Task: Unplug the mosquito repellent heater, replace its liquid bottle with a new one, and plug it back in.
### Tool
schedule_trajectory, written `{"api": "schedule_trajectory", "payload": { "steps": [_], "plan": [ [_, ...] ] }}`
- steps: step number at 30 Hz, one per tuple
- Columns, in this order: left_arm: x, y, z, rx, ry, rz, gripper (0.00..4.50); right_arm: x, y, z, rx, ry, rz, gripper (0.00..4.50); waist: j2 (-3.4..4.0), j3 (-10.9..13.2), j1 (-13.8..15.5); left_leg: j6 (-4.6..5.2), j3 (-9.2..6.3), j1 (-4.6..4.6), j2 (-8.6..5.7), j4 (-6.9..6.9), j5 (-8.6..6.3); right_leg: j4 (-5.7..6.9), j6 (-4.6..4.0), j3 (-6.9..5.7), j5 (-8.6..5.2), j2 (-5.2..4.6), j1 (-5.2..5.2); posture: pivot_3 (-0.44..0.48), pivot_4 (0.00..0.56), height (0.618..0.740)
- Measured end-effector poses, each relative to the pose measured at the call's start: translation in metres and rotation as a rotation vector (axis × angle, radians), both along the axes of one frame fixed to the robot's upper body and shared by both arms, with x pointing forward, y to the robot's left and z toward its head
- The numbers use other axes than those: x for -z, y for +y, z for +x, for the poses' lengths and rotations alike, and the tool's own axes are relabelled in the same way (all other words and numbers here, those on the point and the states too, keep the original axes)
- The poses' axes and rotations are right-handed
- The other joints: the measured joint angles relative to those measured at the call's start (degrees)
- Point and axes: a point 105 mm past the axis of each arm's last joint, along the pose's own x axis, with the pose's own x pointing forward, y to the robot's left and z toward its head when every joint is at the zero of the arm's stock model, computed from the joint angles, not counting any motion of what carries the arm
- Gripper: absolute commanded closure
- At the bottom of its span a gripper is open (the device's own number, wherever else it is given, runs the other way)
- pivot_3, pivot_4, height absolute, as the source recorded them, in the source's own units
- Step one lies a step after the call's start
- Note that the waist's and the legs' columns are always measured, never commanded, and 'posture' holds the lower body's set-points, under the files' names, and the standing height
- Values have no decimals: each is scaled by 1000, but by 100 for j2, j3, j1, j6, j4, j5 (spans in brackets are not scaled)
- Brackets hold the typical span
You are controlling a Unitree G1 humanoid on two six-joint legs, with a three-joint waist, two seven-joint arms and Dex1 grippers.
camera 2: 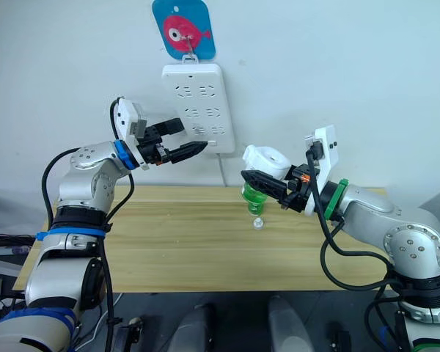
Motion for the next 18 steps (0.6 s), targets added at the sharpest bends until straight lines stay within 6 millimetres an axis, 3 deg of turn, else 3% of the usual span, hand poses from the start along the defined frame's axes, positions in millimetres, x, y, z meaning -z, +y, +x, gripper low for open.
{"api": "schedule_trajectory", "payload": {
  "steps": [3, 6, 14, 18],
  "plan": [
    [-7, -8, -5, 41, 2, -27, 322, 0, 0, 0, -5, 1, -2, 1379, 0, 0, 0, 0, 0, -4, -1, -2, 0, -7, 0, -1, 0, -1, 0, -177, 200, 725],
    [-11, -12, -8, 61, 5, -42, 847, 1, 1, -1, -9, 4, -5, 1379, 0, 0, -11, 0, -1, -2, 1, -2, 0, -6, 0, -2, 0, -1, 0, -174, 199, 725],
    [-14, -20, -11, 78, -13, -58, 3179, 2, 2, 2, 9, -16, -39, 1380, 0, 0, -7, 0, -1, -3, -1, -2, 0, -6, 0, -2, 0, -2, 0, -169, 199, 725],
    [-14, -19, -11, 61, -15, -58, 3198, 0, 8, 14, 73, -99, -161, 1380, 0, 0, -11, 0, -1, -1, 0, 2, 0, -2, 0, -1, 0, -1, -1, -163, 200, 725]
  ]
}}
